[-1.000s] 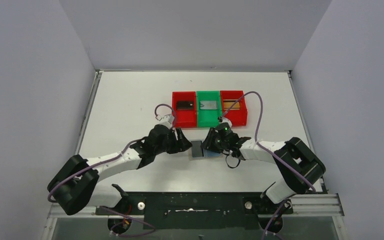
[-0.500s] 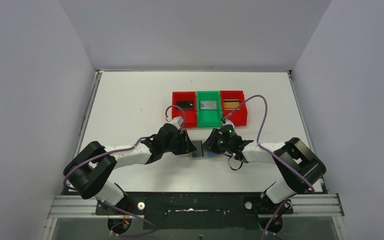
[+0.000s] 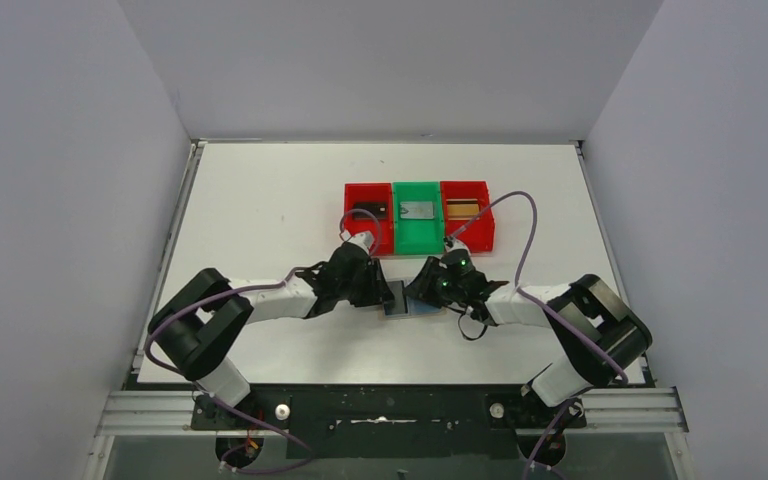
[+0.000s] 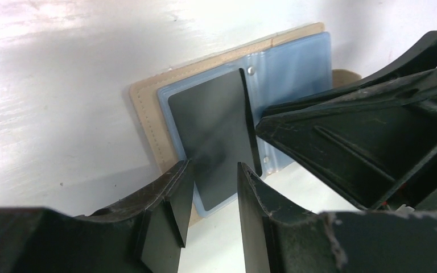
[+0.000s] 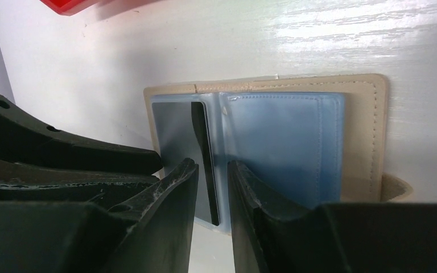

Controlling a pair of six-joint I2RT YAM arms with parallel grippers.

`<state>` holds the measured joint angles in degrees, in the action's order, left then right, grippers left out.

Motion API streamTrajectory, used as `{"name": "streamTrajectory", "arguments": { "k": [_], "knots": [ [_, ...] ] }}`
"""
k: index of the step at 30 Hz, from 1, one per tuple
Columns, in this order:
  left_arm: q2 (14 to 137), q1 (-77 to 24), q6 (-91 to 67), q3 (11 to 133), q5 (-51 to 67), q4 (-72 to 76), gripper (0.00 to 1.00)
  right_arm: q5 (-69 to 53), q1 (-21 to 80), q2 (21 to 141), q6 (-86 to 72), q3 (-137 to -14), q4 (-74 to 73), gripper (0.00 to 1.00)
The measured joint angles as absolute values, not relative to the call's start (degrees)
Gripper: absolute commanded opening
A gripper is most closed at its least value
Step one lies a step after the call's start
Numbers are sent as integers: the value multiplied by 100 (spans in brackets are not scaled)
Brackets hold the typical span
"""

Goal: Take the credit cards out of the card holder

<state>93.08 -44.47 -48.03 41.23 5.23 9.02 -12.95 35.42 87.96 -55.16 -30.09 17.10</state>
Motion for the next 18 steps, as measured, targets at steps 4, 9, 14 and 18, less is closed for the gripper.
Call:
{"name": "streamTrajectory", "arguments": {
  "k": [4, 9, 14, 18],
  "knots": [
    [9321, -4484, -4772, 4125, 434, 801, 33, -1337, 3520, 8796, -5533, -2969, 1769, 28],
    [9380, -4486, -4772, 4117, 434, 867, 31, -1444, 3476, 8809, -5540, -2919, 1870, 27],
    [9397, -4486, -4757, 4075, 423, 915, 28, -1597, 3441, 8921, -5553, -2917, 2056, 25],
    [9389, -4486, -4757, 4005, 390, 1011, 25, -1605, 3441, 8943, -5564, -2910, 2095, 22]
  ]
}}
